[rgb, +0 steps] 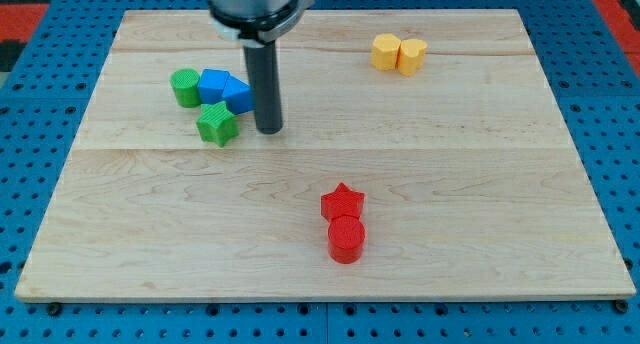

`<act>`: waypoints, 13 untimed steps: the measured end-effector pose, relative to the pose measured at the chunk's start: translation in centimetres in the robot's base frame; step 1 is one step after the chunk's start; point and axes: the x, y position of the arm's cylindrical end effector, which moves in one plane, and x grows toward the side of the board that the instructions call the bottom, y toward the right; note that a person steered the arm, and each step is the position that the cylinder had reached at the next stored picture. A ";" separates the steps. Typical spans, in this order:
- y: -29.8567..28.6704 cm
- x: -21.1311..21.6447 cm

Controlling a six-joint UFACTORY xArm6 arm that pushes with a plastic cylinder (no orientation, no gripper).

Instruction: Make the green blocks together

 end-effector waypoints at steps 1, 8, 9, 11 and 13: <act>-6.0 0.1; -20.0 -7.8; -17.5 -8.5; -11.3 -12.1; -9.3 -13.6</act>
